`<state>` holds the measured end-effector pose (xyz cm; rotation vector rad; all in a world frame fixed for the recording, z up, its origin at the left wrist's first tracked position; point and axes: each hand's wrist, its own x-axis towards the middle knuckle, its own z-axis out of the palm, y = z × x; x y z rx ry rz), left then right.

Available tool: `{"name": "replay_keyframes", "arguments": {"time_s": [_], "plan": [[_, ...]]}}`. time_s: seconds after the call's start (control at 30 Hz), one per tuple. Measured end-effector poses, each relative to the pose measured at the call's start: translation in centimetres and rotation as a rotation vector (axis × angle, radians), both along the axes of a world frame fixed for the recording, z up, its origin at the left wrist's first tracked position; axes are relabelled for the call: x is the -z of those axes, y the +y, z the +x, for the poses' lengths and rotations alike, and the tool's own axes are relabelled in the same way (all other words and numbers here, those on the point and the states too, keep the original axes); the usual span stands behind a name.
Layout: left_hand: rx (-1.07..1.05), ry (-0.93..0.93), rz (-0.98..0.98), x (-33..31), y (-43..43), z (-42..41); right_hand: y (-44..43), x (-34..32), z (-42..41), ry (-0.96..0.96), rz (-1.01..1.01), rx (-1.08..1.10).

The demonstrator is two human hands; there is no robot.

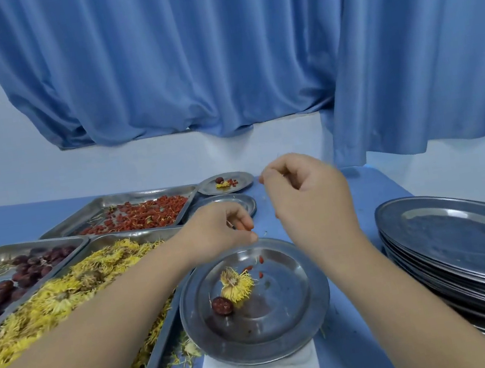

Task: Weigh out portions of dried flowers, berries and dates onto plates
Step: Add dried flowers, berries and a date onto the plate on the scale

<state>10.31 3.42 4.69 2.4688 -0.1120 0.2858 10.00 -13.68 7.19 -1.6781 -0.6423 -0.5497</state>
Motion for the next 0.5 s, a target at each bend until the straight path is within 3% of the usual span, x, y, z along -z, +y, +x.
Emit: {"name": "replay_keyframes", "arguments": {"time_s": [0.27, 0.5], "plan": [[-0.040, 0.088, 0.070, 1.4, -0.3, -1.1, -4.1, 8.7, -2.1, -0.004, -0.141, 0.064], [-0.051, 0.085, -0.124, 2.5, 0.0, -1.8, -5.0, 10.3, -1.6, 0.020, -0.111, 0.046]]}}
